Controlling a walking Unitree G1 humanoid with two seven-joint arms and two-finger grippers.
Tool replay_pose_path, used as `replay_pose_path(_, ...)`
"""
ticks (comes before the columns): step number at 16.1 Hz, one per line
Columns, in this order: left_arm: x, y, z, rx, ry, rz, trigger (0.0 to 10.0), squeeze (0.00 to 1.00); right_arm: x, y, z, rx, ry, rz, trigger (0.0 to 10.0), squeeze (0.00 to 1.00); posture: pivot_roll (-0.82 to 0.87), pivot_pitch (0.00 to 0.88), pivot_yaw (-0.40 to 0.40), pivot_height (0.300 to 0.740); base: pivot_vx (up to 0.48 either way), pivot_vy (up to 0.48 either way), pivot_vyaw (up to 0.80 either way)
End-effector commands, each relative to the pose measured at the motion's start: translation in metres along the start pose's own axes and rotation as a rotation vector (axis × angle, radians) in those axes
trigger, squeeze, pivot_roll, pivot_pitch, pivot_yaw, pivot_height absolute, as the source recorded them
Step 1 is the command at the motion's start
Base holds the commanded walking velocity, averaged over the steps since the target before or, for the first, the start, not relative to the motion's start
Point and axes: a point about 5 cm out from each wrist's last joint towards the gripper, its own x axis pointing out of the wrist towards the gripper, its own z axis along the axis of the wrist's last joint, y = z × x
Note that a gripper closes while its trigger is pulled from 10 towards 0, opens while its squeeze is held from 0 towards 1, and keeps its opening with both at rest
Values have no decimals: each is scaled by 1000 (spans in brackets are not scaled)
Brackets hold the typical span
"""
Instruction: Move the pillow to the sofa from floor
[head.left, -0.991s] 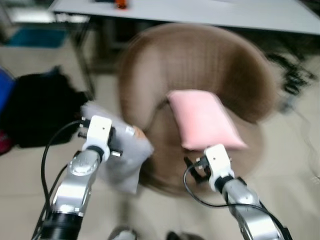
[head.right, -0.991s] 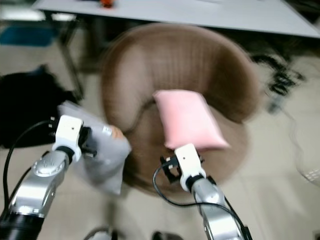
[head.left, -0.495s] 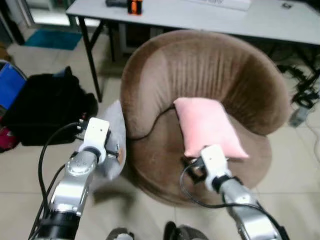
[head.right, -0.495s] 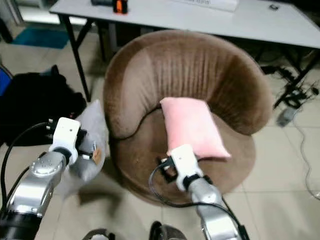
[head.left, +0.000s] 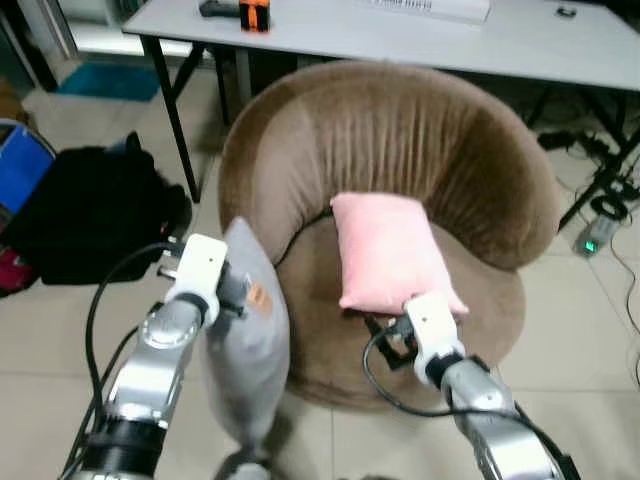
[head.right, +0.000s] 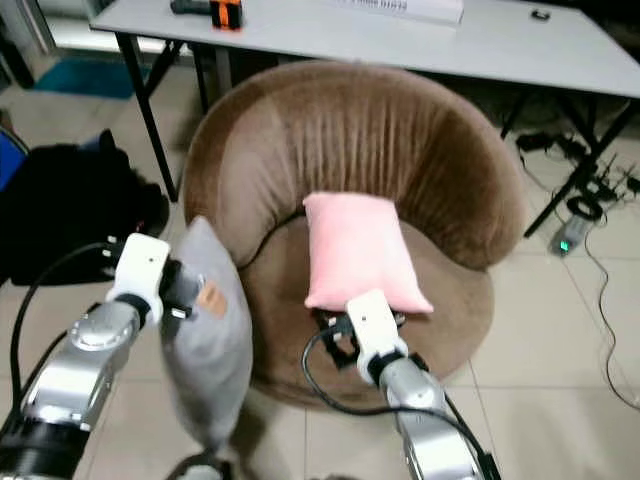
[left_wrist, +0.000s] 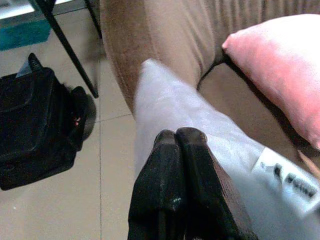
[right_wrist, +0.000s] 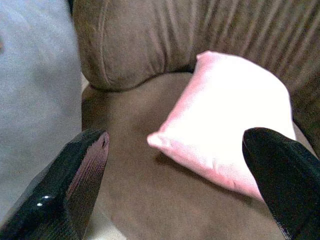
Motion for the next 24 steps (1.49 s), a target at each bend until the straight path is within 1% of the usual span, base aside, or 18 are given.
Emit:
replay_pose_path(1,-1,9,9,-3,-31,38,10000,0,0,5,-1,5,8,17,10000,400,19,142,-58,740,480,0,0)
replay_pose_path(3,-1,10,11,24,-42,42,10000,0,1,5,-1,6,9,20,10000,404,20,142,-58,740,480,0,0)
replay_pose_path(4,-1,9,13,25,-57,29,10000,0,1,6,-1,5,10,21,10000,400,21,143,-58,740,480,0,0)
replay_pose_path(5,-1,8,13,55,-59,37,10000,0,1,6,-1,5,11,23,10000,400,21,143,-58,740,0,0,0)
replay_pose_path(10,0,6,17,69,-80,28,10000,0,1,4,-2,-2,17,12,10000,392,17,142,-57,740,0,0,0)
replay_pose_path(12,1,8,21,68,-91,32,10000,0,2,4,-2,-8,22,5,10000,380,18,138,-54,740,0,0,0)
replay_pose_path(14,6,19,31,57,-104,49,10000,0,2,4,-3,-7,25,1,10000,376,21,134,-50,740,0,0,0)
replay_pose_path(15,15,47,64,89,-169,89,10000,0,3,5,-3,0,22,3,10000,380,26,129,-40,740,0,0,0)
replay_pose_path(16,17,60,80,107,-200,108,10000,0,4,6,-3,2,21,4,10000,380,26,125,-36,740,0,0,0)
replay_pose_path(17,20,85,119,147,-273,142,10000,0,5,8,-2,7,17,3,10000,376,25,117,-25,740,0,0,0)
replay_pose_path(18,20,99,146,174,-327,165,10000,0,6,9,-2,11,15,-1,10000,380,22,114,-18,740,0,0,0)
replay_pose_path(19,19,107,166,189,-358,183,10000,0,6,10,-2,15,12,-4,10000,376,18,110,-12,740,0,0,0)
replay_pose_path(21,20,113,194,221,-389,193,10000,0,6,12,-2,21,9,-8,10000,380,10,106,-4,740,0,0,0)
replay_pose_path(22,16,116,235,276,-452,225,10000,0,6,14,-2,28,7,-12,10000,376,-7,103,12,740,0,0,0)
replay_pose_path(23,13,113,262,325,-487,236,10000,0,5,17,-3,37,6,-18,10000,380,-17,103,22,740,0,0,0)
replay_pose_path(24,13,111,271,354,-492,222,10000,0,4,18,-3,44,5,-25,10000,380,-21,103,26,740,0,0,0)
